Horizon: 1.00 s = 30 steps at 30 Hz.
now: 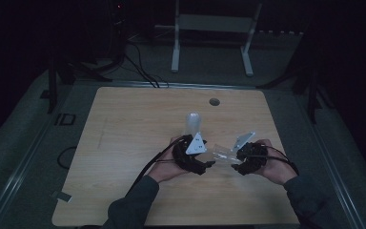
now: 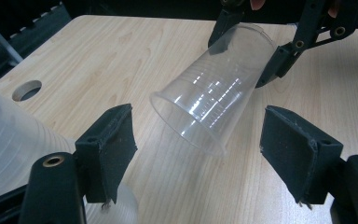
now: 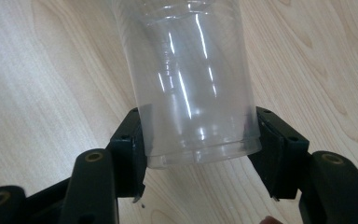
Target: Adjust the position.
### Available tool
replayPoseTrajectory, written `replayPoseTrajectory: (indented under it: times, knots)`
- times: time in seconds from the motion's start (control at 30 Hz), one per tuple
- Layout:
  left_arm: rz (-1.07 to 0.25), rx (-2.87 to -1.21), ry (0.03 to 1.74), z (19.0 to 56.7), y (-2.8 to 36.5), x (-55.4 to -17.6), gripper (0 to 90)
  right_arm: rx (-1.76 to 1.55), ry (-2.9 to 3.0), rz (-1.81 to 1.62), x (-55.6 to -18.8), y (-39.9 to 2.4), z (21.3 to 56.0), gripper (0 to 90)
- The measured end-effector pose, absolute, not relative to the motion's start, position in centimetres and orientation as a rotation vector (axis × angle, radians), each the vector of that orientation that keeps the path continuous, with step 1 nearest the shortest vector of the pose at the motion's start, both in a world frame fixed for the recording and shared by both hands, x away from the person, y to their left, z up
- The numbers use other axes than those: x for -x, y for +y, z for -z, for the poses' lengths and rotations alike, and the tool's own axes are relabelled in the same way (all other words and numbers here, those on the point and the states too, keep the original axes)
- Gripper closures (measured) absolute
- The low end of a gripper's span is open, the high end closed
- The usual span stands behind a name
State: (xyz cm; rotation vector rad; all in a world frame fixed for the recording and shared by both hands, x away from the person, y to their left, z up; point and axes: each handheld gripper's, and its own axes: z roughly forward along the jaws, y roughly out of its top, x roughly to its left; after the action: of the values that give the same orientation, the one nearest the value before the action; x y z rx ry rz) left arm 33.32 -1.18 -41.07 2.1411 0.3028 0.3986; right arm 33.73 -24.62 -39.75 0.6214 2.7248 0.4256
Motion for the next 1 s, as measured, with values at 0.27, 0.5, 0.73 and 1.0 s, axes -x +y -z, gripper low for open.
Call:
replayPoseTrajectory:
  times: [0.27, 0.5, 0.73, 1.0]
  knots:
    - [-0.393, -2.139, 0.323, 41.1, -1.2, -33.5, 25.6, -0.700, 2.686, -0.453, -33.7, -25.1, 40.3, 42.7]
    - [-0.384, -2.137, 0.332, 41.2, -1.2, -33.5, 25.6, -0.773, 2.634, -0.482, -33.7, -25.6, 40.5, 42.7]
    - [-0.386, -2.138, 0.341, 41.3, -1.3, -33.5, 25.6, -0.810, 2.604, -0.511, -33.5, -25.8, 40.8, 42.7]
    - [-0.386, -2.142, 0.344, 41.4, -1.3, -33.5, 25.6, -0.845, 2.572, -0.547, -33.2, -26.0, 41.1, 42.7]
